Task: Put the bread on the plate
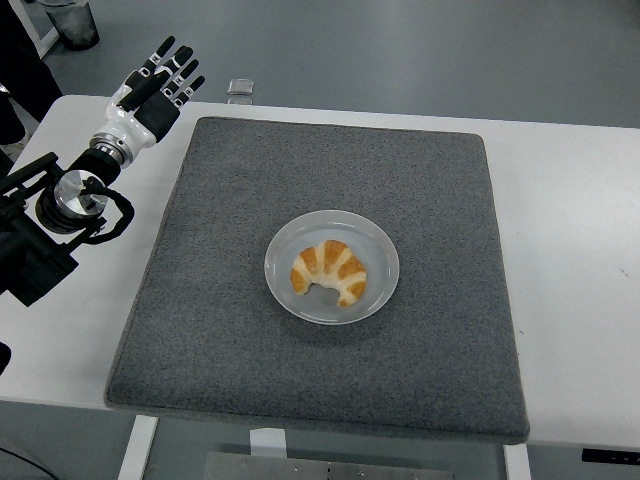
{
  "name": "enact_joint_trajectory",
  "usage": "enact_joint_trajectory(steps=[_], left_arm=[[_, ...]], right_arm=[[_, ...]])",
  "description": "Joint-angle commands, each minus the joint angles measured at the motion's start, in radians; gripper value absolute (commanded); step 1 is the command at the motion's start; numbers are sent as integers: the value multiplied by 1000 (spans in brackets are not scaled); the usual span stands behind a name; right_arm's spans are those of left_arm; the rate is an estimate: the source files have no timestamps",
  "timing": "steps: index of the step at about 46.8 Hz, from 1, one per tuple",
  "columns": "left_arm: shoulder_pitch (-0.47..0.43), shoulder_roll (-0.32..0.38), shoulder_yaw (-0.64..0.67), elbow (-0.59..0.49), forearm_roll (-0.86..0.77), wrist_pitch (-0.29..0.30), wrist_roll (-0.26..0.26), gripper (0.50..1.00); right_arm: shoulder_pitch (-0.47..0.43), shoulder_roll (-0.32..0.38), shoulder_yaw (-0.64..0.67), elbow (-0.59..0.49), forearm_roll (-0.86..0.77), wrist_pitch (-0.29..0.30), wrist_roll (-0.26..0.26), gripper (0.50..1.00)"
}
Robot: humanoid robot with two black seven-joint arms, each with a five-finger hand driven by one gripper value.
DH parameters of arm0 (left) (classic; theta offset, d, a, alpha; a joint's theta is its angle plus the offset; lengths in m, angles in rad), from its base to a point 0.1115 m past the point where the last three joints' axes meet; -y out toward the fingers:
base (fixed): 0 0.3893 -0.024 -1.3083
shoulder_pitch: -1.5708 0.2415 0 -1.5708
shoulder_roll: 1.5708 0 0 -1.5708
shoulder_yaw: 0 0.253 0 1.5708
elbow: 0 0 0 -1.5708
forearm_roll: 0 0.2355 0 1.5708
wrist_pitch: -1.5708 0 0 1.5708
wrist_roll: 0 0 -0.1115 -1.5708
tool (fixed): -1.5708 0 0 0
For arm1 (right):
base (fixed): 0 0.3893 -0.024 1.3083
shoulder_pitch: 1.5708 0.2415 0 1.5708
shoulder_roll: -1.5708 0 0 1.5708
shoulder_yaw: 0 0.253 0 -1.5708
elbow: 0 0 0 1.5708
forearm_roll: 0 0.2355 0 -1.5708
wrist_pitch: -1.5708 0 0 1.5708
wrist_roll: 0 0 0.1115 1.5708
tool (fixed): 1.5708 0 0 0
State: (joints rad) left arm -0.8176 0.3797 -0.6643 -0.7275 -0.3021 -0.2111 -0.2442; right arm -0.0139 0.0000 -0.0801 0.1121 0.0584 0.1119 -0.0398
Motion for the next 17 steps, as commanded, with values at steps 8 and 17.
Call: enact_joint_trajectory(steps=[8, 17], left_arm=[[9, -15, -27, -4, 1, -10, -18, 994], [8, -18, -43, -4, 1, -11, -26, 994]], right_arm=[[0, 0, 2, 0, 8, 2, 0, 952], [-1, 0, 2, 0, 11, -1, 1, 952]])
